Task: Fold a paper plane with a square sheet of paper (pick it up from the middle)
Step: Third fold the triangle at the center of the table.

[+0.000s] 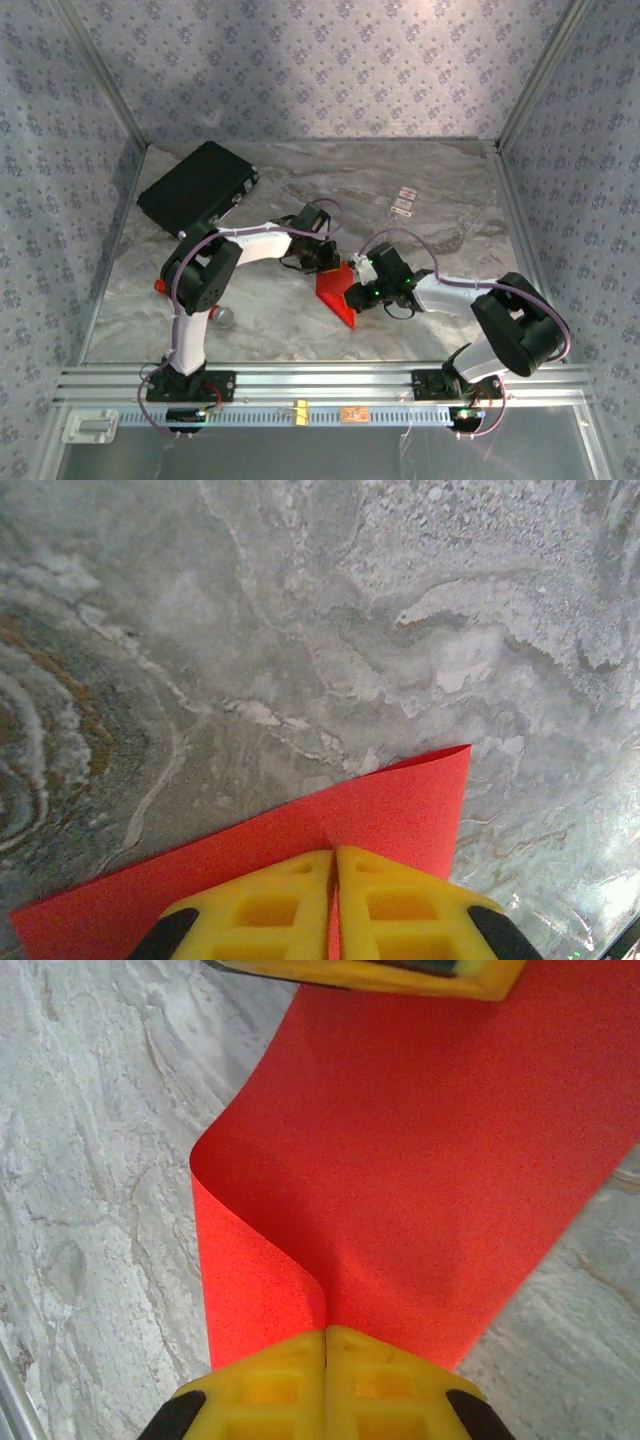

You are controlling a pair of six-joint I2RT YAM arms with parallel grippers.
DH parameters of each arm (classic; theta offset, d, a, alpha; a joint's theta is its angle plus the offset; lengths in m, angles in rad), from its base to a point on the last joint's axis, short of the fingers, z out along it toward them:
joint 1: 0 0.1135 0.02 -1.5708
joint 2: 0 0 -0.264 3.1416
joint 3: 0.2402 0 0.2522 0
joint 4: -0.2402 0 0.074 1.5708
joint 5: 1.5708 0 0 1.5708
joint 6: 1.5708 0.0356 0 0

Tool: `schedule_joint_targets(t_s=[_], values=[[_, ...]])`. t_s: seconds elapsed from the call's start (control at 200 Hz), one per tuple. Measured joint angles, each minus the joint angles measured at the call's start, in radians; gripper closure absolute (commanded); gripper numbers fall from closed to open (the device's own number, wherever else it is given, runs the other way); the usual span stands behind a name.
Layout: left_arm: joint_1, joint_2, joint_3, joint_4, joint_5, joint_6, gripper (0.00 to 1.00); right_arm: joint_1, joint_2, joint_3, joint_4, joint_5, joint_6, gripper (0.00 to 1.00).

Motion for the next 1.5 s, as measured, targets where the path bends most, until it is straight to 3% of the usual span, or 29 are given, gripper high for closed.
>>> schedule_joint_targets(t_s=[1.499], values=[[0.0,0.0,-0.009,0.015,0.003,-0.004,0.9,0.004,0.018,0.013,-0.029,0.063,0.0,1.0]])
